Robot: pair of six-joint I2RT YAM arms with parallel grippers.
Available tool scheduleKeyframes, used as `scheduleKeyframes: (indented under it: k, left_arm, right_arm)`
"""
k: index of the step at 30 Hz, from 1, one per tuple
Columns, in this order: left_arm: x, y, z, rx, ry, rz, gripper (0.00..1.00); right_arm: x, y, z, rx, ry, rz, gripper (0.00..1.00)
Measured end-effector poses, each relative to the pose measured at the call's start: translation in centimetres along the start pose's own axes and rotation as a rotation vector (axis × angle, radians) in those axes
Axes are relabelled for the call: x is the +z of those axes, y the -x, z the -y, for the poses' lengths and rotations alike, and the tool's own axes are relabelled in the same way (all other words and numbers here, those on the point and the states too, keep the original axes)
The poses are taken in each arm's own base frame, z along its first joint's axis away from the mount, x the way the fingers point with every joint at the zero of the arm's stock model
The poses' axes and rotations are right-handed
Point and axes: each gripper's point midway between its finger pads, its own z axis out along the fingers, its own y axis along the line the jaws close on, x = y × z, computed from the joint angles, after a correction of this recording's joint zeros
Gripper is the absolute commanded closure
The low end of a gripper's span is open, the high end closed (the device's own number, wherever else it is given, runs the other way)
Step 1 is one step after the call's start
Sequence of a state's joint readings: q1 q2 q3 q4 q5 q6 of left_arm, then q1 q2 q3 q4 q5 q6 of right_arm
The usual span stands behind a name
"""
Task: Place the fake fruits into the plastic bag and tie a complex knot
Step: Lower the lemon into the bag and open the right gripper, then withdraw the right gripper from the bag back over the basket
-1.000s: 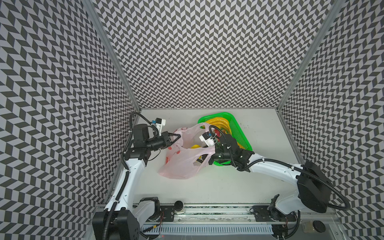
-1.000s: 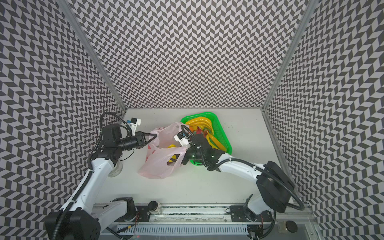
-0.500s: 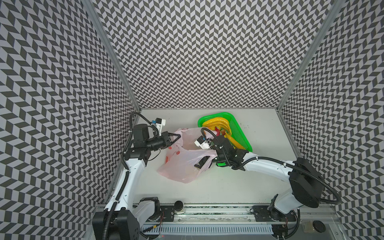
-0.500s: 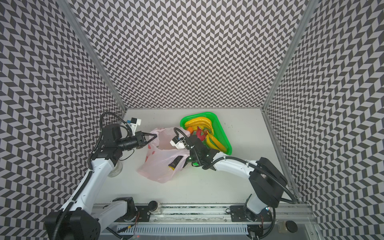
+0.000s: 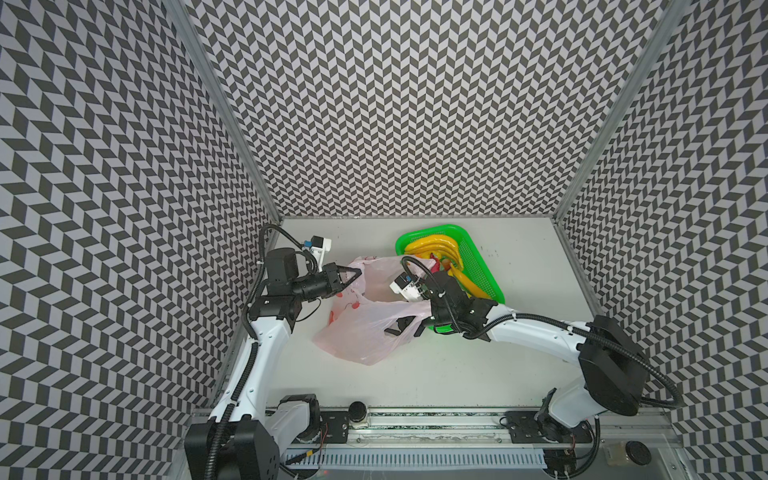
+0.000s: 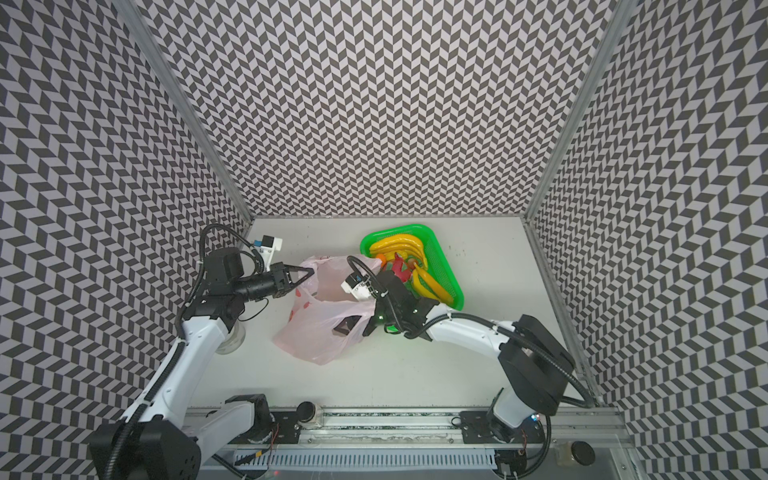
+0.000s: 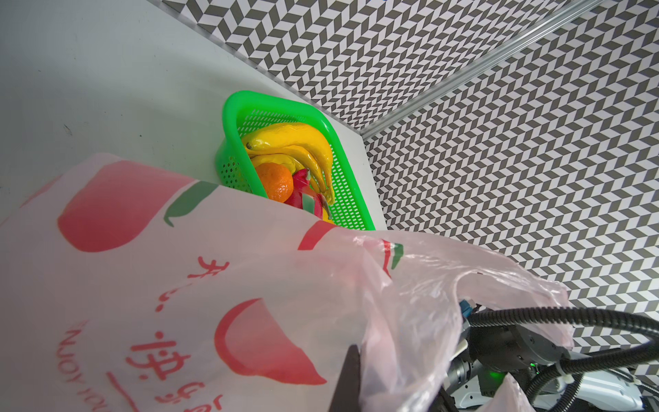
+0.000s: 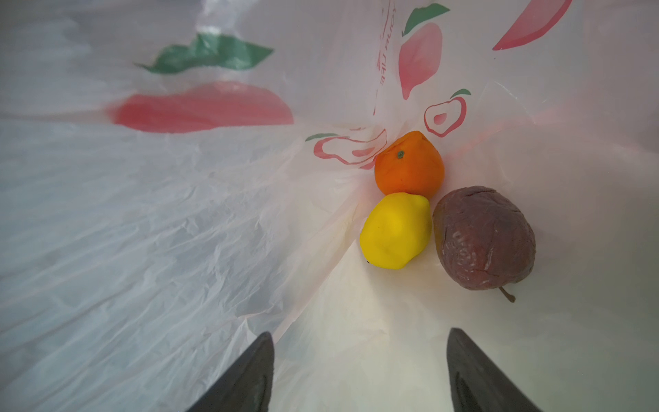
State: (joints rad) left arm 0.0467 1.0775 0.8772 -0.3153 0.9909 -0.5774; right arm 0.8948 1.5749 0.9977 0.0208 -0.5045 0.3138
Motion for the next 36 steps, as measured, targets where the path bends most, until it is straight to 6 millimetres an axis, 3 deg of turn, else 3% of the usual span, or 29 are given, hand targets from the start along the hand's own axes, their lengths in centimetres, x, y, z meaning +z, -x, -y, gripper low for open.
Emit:
scheduleKeyframes:
  k: [17, 31, 36]
  left_arm:
    - [0.0, 0.0, 0.0, -0.001, 0.001, 0.0, 1.0]
    - [0.0, 0.0, -0.1, -0.003, 0.001, -0.001, 1.0]
    - [0.1, 0.0, -0.1, -0.003, 0.002, -0.001, 1.0]
  right_arm:
    - [-3.1, 2.0, -0.5, -0.042, -0.082, 0.078, 0.24]
    - [-7.1, 0.7, 1.7, -0.078, -0.247, 0.074, 0.2]
    - [-8.5, 1.1, 2.1, -0.078, -0.281, 0.094, 0.19]
